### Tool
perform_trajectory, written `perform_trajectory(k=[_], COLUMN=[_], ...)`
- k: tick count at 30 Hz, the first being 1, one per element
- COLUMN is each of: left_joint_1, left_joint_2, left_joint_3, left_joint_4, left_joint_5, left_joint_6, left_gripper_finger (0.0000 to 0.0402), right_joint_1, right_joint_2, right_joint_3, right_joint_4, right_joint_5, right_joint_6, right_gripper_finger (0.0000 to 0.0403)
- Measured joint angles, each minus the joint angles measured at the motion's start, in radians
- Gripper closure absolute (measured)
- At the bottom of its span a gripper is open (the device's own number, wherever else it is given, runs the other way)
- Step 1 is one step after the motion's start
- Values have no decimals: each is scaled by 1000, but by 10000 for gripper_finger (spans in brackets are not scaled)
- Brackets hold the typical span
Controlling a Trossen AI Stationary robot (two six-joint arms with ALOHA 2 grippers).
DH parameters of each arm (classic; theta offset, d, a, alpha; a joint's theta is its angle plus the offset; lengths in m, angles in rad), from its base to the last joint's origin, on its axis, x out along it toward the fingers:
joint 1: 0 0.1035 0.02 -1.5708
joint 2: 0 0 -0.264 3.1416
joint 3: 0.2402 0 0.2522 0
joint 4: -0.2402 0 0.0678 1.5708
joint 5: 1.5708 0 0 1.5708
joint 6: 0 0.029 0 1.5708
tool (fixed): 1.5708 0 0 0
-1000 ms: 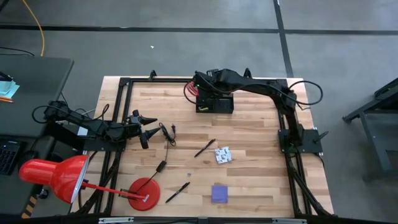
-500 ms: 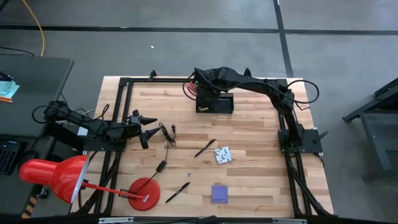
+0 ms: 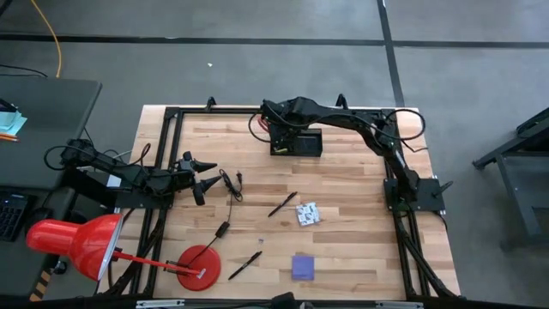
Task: Pick and place office supplies into organizer
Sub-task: Put the right black pen into the mesh desk organizer, then put the pink sticky note pad into the mesh desk organizer
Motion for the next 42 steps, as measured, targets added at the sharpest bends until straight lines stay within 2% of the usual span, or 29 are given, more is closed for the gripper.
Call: perform_trajectory(k=[8, 21, 25, 29, 34, 42], left_joint_1=[0, 0, 0, 0, 0, 0], left_joint_2=[0, 0, 0, 0, 0, 0], left_joint_3=[0, 0, 0, 0, 0, 0], left_joint_4=[0, 0, 0, 0, -1, -1], left_joint_5=[0, 0, 0, 0, 0, 0], left_joint_6=[0, 0, 0, 0, 0, 0], left_gripper_finger=[169, 169, 169, 169, 169, 169], right_joint_1=[-6, -5, 6, 33, 72, 160], right_joint_2=[10, 10, 4, -29, -87, -172], right_joint_3=[0, 0, 0, 15, 36, 38], right_joint_4=[58, 66, 42, 29, 7, 50], right_joint_5=[-11, 43, 86, 79, -26, -382], right_joint_6=[-14, 43, 48, 94, 187, 371], right_gripper_finger=[384, 284, 267, 259, 260, 271])
